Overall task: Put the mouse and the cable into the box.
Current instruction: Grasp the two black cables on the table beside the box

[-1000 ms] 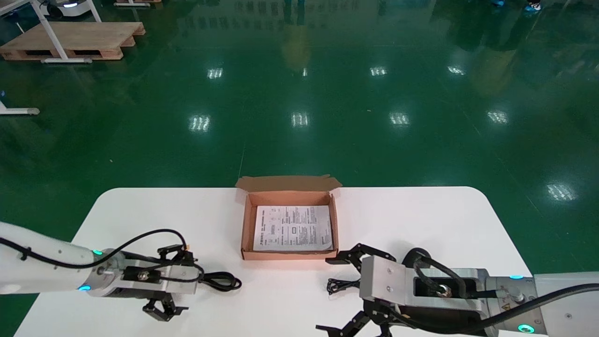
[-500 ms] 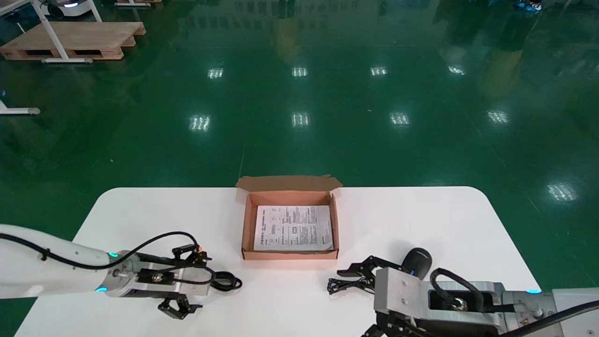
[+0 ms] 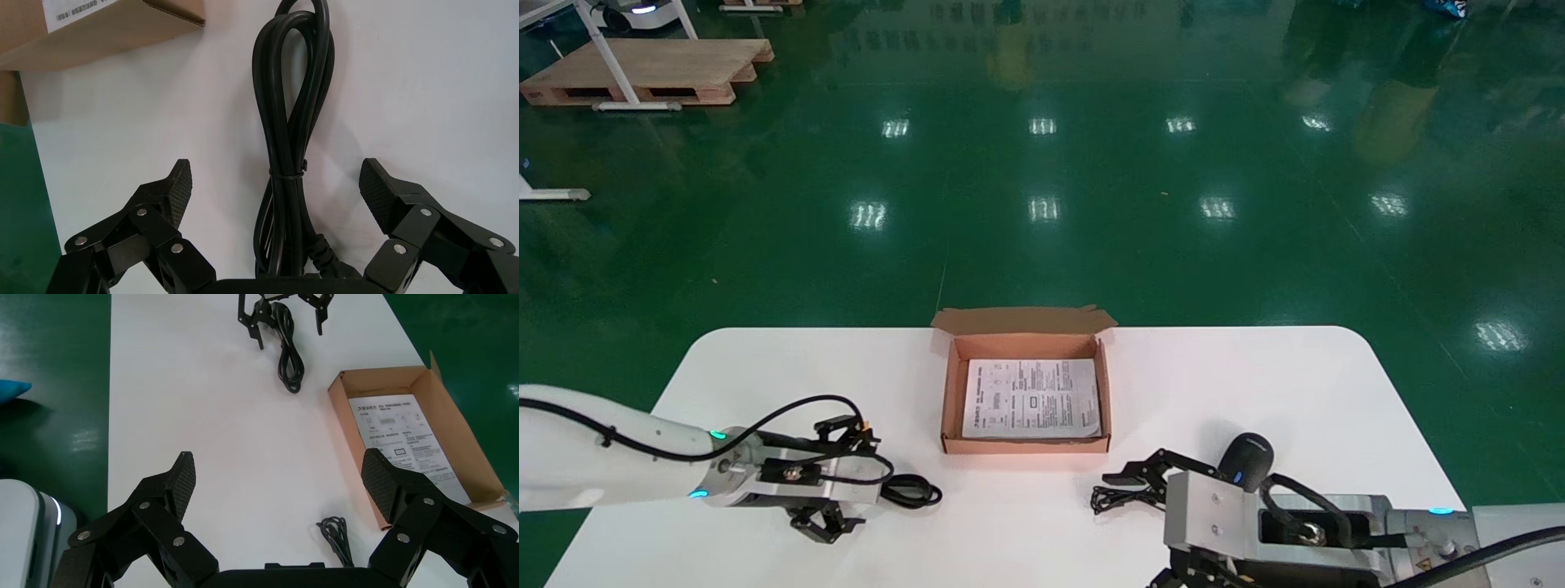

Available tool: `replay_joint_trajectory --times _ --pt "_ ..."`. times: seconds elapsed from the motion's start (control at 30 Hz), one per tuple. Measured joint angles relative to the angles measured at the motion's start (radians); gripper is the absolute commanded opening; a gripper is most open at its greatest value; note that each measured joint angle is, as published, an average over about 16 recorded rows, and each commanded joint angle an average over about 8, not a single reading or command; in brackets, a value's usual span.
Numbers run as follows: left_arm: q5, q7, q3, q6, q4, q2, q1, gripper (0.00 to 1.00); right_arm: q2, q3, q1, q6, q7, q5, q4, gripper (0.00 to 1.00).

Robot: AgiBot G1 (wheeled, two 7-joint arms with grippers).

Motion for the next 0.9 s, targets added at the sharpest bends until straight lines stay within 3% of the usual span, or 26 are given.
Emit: replay_joint_trajectory --times 0.2,0.43,0.83,0.87,0.9 --pt "0.003 -0.001 0.001 -0.003 0.010 0.003 -0.005 1.00 -0.077 -0.047 0.006 0.082 -0.031 -0.128 -0.101 1.00" --pt "0.002 0.003 0.000 -0.003 0.015 0.005 -0.007 1.00 -0.197 -0.097 0.048 0.198 -0.107 -0.272 -0.309 1.00" --pt "0.001 0.006 0.000 -0.004 0.020 0.006 -0.008 1.00 -0.326 -0.116 0.131 0.291 -0.262 -0.322 -0.600 1.00" --pt "0.001 0.007 0.000 -0.004 0.020 0.006 -0.008 0.97 -0.331 -0.116 0.134 0.294 -0.269 -0.321 -0.613 0.93" --pt "0.001 0.007 0.000 -0.004 0.020 0.006 -0.008 0.87 -0.335 -0.116 0.137 0.296 -0.276 -0.320 -0.624 0.81"
